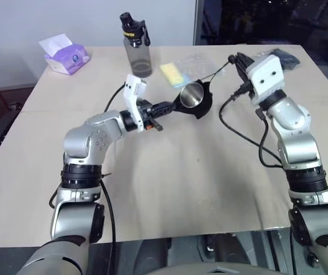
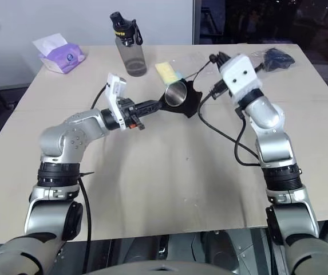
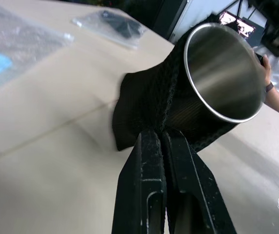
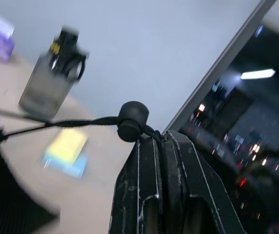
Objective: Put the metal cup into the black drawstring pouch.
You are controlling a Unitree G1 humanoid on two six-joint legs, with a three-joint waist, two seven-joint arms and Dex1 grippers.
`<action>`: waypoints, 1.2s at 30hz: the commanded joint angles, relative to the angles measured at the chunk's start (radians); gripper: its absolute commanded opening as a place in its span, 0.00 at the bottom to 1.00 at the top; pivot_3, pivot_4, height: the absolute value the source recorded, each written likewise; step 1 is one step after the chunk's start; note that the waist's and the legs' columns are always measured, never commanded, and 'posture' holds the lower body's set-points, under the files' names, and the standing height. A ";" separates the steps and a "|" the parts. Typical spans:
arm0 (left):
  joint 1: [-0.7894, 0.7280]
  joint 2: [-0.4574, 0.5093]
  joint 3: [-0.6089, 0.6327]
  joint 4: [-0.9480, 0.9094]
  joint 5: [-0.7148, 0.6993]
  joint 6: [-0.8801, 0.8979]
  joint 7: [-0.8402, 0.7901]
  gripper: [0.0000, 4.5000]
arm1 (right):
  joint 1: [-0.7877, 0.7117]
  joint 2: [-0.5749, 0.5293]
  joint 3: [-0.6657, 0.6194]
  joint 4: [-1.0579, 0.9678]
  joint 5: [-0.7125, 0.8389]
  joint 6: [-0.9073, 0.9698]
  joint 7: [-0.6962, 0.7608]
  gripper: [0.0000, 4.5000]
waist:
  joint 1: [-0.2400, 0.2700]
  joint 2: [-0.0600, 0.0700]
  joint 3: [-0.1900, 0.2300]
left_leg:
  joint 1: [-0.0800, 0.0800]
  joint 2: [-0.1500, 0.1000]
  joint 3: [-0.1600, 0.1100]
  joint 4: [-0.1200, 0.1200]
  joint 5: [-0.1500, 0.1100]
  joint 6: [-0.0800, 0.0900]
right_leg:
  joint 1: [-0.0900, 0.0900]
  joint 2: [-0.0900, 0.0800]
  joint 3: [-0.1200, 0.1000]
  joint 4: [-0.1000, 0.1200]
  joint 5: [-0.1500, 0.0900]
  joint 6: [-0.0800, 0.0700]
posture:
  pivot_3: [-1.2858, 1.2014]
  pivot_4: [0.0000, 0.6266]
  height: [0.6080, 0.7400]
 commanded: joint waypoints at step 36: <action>-0.173 -0.009 0.050 -0.140 -0.212 0.032 -0.002 0.72 | -0.128 -0.036 0.212 -0.036 -0.274 -0.241 0.097 0.00 | -0.002 0.000 0.000 | 0.000 0.000 0.000 0.000 0.000 0.000 | 0.000 0.000 0.000 0.000 0.000 0.000 | 0.52 0.24 1.00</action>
